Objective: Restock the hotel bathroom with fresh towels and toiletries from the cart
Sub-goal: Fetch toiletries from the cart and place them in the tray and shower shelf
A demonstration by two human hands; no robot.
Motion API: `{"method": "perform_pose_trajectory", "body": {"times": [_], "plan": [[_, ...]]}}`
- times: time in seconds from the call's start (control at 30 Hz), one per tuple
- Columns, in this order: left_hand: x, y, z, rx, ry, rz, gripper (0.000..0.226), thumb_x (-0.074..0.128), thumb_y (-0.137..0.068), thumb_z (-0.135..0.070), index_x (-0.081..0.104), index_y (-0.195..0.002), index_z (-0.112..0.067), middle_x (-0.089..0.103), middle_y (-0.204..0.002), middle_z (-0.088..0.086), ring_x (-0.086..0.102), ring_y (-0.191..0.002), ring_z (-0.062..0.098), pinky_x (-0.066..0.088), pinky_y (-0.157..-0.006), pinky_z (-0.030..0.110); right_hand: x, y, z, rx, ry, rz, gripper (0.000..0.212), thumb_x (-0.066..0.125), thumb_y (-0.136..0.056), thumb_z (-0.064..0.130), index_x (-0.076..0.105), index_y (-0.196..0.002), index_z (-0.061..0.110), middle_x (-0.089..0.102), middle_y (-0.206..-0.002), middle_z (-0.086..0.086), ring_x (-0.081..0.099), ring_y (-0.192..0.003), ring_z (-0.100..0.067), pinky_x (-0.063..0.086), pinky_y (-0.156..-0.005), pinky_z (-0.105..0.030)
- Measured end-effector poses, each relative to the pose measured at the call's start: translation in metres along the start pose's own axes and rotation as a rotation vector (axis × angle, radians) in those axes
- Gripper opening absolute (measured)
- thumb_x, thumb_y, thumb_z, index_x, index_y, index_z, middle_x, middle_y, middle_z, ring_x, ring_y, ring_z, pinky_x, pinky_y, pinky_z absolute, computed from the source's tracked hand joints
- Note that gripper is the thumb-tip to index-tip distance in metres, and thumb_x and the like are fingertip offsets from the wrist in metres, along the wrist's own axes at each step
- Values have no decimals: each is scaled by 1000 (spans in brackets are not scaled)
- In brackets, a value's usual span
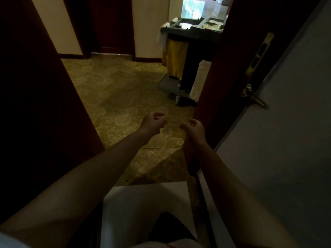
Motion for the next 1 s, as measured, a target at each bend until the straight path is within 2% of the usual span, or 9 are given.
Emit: {"method": "perform_pose_trajectory", "body": {"times": [0.17, 0.37, 0.47, 0.53, 0.6, 0.63, 0.8, 0.93, 1.0], "plan": [[-9, -94, -20, 6, -3, 10, 27, 58, -94, -15, 54, -120, -16, 58, -110, 8, 60, -99, 22, 48, -83, 37, 34, -86, 24, 10, 11, -15, 65, 67, -85, 16, 40, -144, 11, 52, -136, -13, 56, -114, -23, 51, -87, -34], [-7, -231, -60, 12, -26, 38, 28, 57, -94, -16, 54, -122, -16, 61, -104, 5, 61, -94, 19, 51, -84, 38, 64, -218, 79, -5, 43, -31, 59, 62, -92, 16, 39, -146, 10, 49, -140, -12, 54, -111, -20, 49, -89, -33], [1, -296, -90, 31, -40, 58, 30, 59, -93, -15, 53, -122, -18, 60, -106, 2, 61, -96, 17, 52, -82, 33, 68, -278, 111, -11, 43, -49, 59, 62, -92, 15, 39, -145, 9, 49, -140, -13, 54, -117, -24, 48, -92, -34], [9, -340, -107, 35, -37, 54, 30, 60, -93, -16, 53, -122, -20, 60, -107, 1, 62, -100, 18, 53, -79, 32, 68, -317, 130, -25, 36, -62, 58, 62, -92, 13, 40, -145, 8, 50, -139, -13, 54, -116, -22, 49, -80, -25], [17, -377, -119, 32, -35, 59, 31, 60, -93, -16, 54, -123, -21, 61, -109, 2, 62, -102, 18, 53, -76, 30, 68, -350, 145, -33, 28, -70, 57, 61, -92, 11, 40, -145, 7, 49, -140, -14, 50, -109, -17, 41, -64, -16], [22, -395, -123, 26, -42, 67, 32, 60, -93, -16, 54, -124, -21, 61, -111, 2, 62, -102, 18, 52, -77, 30, 68, -365, 150, -26, 21, -83, 57, 62, -93, 11, 40, -145, 7, 48, -140, -14, 49, -106, -16, 39, -62, -16], [45, -476, -142, 12, -62, 128, 34, 60, -93, -16, 53, -126, -19, 60, -112, 3, 61, -102, 18, 52, -81, 32, 61, -436, 166, 38, -15, -146, 59, 65, -91, 14, 40, -144, 13, 51, -138, -10, 52, -109, -16, 42, -68, -20], [67, -552, -162, 38, -98, 201, 35, 59, -94, -15, 52, -129, -18, 60, -114, 3, 61, -105, 19, 53, -86, 35, 59, -504, 181, 45, -14, -182, 60, 64, -90, 17, 40, -145, 15, 51, -138, -8, 52, -122, -21, 48, -98, -33], [77, -594, -174, 54, -111, 246, 37, 59, -95, -16, 51, -131, -18, 60, -116, 3, 61, -105, 19, 53, -85, 34, 60, -539, 191, 23, -7, -220, 59, 64, -90, 17, 40, -145, 15, 52, -138, -9, 53, -123, -23, 48, -101, -36]]}}
Point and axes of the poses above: each hand's wrist, its own y-axis away from the middle knuckle, its own x-axis out of the palm, z = x × y, the point moved 7 cm from there along -y, towards the middle knuckle
